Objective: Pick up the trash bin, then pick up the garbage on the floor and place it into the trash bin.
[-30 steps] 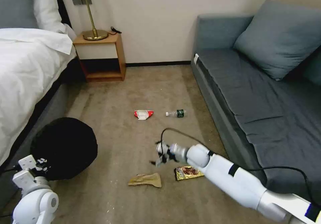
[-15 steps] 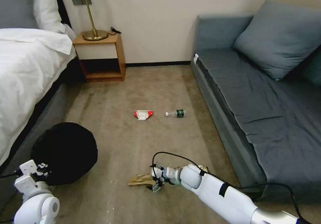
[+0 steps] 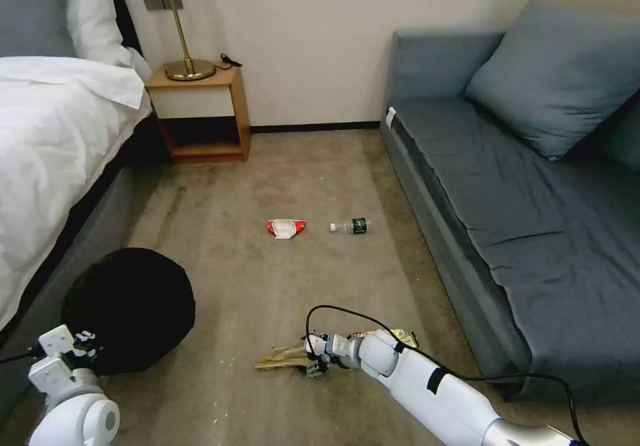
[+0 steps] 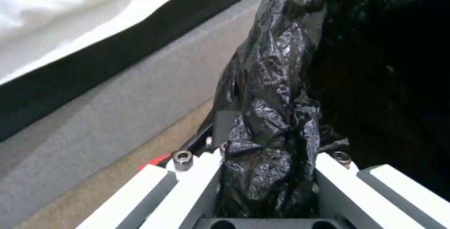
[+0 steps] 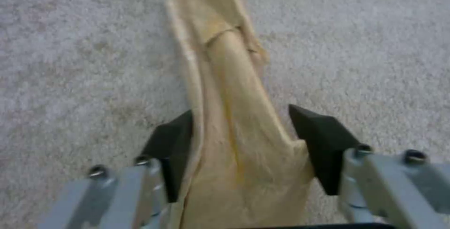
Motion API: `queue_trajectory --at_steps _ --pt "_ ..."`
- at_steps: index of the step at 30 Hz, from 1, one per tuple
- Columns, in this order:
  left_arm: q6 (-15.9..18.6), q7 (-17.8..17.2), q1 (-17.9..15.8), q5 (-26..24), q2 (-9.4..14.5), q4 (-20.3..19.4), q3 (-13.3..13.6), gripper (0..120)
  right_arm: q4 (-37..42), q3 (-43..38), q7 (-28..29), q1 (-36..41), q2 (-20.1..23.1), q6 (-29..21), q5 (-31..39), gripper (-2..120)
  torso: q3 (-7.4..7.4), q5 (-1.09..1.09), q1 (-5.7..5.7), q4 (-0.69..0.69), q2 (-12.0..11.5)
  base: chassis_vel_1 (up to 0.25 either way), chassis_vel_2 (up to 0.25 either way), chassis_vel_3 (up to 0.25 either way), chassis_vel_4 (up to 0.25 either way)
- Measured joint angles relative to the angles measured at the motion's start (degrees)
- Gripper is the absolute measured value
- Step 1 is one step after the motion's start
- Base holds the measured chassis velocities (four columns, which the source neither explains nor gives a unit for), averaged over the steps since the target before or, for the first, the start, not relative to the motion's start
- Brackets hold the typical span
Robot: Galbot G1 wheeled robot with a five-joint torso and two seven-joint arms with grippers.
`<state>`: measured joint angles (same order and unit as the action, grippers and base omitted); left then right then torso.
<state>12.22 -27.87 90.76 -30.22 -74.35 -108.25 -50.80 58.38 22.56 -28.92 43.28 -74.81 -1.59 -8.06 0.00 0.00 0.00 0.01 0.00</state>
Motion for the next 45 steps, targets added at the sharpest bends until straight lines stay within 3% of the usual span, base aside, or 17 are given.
queue_trajectory --at_steps 15,21,29,38,45 --pt "0.5 0.0 0.5 0.0 -0.7 -0.9 0.5 2 0.0 -5.4 0.2 0.5 -1.8 1.7 -0.3 0 0.0 0.0 0.0 -0.01 0.0 0.0 0.0 0.0 0.0" --pt "0.5 0.0 0.7 0.0 -1.1 -1.0 0.7 2 2.5 -7.4 4.6 -2.2 -3.3 2.6 4.8 0 0.0 0.0 0.0 -0.01 0.0 0.0 0.0 0.0 0.0" --pt "0.6 0.0 0.1 0.2 -1.2 -1.2 1.1 2 9.6 -5.2 10.7 -8.0 -4.5 -0.1 15.2 0 0.0 0.0 0.0 0.0 0.0 0.0 0.0 0.0 0.0" --pt "1.5 0.7 -0.9 0.2 -1.0 -1.9 1.3 2 16.7 7.9 20.3 -14.8 -5.8 -1.1 37.6 0 0.0 -0.01 0.0 0.0 0.0 0.0 0.0 0.0 0.0" --pt "1.8 1.5 -1.6 0.1 -1.4 -3.0 1.7 2 16.3 13.6 24.1 -16.0 -10.4 0.1 43.4 0 0.0 -0.01 0.0 0.0 0.0 0.0 0.0 0.0 0.0"
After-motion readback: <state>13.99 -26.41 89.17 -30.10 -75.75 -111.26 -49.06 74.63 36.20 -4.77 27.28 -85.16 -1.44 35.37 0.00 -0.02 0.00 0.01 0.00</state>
